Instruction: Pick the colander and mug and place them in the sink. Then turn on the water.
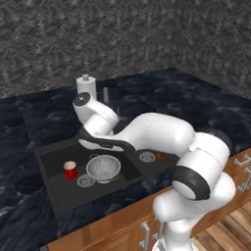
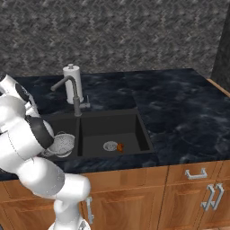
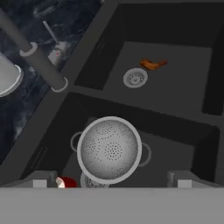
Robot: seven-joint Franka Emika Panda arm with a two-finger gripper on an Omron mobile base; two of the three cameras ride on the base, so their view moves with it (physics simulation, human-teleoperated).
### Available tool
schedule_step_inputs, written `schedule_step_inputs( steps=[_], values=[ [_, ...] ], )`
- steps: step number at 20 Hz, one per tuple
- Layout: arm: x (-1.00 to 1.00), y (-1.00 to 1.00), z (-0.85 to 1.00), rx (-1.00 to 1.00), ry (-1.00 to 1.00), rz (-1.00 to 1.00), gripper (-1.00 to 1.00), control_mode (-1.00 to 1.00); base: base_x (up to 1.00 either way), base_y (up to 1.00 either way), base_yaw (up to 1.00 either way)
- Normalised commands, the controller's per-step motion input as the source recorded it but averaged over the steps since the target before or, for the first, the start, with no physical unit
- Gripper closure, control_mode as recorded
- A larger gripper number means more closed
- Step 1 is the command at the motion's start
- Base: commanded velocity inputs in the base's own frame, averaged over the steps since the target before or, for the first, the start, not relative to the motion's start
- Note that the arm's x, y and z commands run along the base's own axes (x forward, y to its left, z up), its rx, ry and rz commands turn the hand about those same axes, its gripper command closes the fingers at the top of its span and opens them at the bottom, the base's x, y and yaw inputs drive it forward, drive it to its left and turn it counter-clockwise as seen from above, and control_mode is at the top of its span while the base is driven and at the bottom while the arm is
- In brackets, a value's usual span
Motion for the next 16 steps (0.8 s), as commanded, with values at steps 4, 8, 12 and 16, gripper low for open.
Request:
schedule_step_inputs(
  steps=[4,8,12,16],
  values=[
    [-0.35,-0.35,0.47,-0.14,-0.05,0.22,-1.00,-1.00,0.00,0.00,0.00],
    [-0.39,-0.41,0.39,-0.09,-0.05,0.24,-1.00,-1.00,0.00,0.00,0.00],
    [-0.27,-0.43,0.31,-0.02,-0.12,0.30,-1.00,-1.00,0.00,0.00,0.00],
    [-0.22,-0.48,0.27,0.00,-0.17,0.34,-1.00,-1.00,0.00,0.00,0.00]
  ],
)
